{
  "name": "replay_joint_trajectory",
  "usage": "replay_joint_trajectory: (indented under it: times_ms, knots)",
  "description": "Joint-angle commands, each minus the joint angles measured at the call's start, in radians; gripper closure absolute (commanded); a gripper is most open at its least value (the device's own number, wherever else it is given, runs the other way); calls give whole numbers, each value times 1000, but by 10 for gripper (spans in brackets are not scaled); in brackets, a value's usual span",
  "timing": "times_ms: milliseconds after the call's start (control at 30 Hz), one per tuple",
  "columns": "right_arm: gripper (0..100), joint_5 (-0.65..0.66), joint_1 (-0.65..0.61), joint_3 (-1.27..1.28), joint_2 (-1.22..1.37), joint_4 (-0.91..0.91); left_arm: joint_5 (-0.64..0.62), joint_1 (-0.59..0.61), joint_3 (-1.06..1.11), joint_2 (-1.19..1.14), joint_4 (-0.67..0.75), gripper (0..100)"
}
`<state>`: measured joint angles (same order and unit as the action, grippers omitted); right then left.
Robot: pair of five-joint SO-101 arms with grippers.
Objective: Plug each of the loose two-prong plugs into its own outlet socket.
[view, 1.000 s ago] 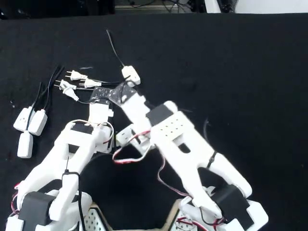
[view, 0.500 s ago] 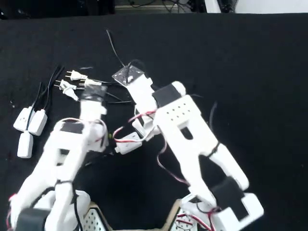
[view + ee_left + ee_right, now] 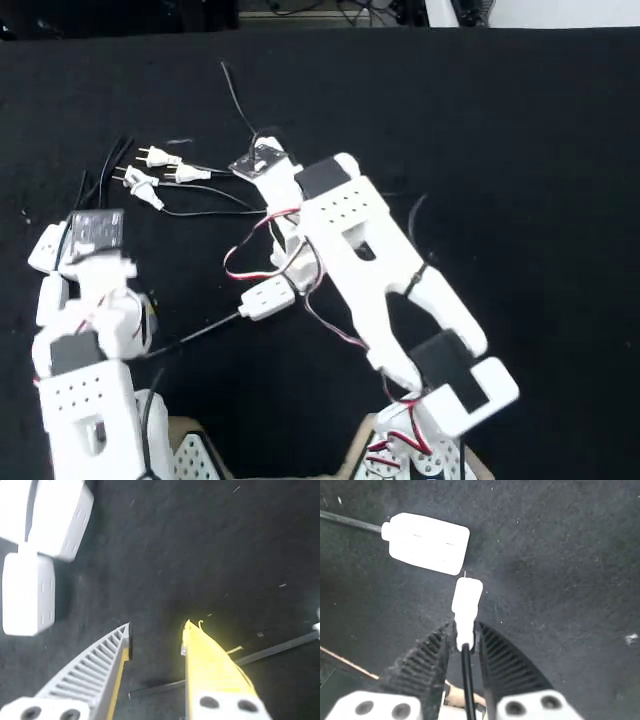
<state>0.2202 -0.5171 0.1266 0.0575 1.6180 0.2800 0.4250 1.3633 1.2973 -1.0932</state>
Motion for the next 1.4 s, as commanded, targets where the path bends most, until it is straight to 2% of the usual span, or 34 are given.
replay_joint_trajectory:
  times_ms: [0, 133, 467, 667, 833, 1367]
  knots:
    - [988, -21, 11, -130, 25, 57, -2, 12, 73, 126, 5, 819]
    - [988, -92, -9, -193, 94, 61, -49, 12, 154, 244, 21, 819]
    - [988, -129, -120, -209, 136, 55, -66, 10, 203, 370, -18, 818]
    - [988, -123, -101, -202, 139, 9, -66, 8, 203, 370, -18, 817]
    - [988, -87, -98, -202, 139, 6, -63, -45, 205, 370, -26, 817]
    - [988, -87, -97, -168, 140, 6, -63, -47, 205, 368, -28, 816]
